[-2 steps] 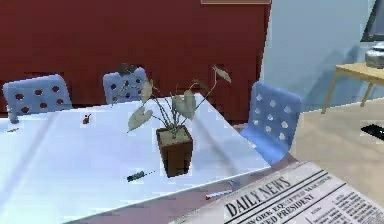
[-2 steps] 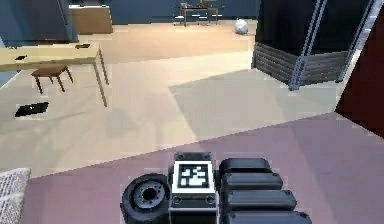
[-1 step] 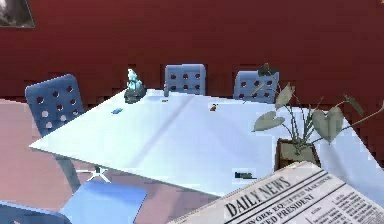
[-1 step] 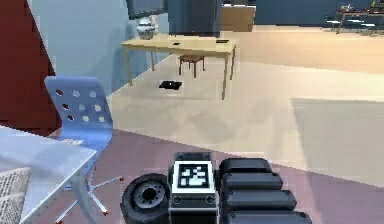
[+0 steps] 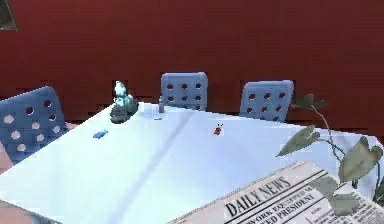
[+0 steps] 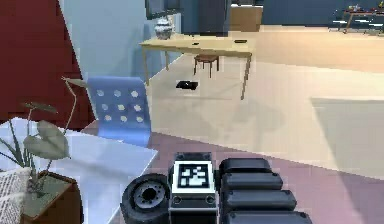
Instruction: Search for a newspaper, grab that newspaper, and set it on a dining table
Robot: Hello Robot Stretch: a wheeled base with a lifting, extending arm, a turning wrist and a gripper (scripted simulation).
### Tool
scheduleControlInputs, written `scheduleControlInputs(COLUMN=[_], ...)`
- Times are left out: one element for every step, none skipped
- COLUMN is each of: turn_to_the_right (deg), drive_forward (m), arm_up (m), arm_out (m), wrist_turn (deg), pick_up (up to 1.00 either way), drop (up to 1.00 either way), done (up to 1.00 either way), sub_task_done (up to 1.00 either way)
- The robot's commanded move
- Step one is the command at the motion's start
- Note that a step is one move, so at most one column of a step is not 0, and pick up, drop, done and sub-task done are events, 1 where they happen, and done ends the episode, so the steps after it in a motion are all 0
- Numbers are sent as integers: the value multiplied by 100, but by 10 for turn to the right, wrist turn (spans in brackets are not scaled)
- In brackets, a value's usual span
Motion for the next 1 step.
scheduleControlInputs(turn_to_the_right=[-450], drive_forward=[0], arm_up=[0], arm_out=[0], wrist_turn=[0], pick_up=[0], drop=[0], done=[0], sub_task_done=[0])
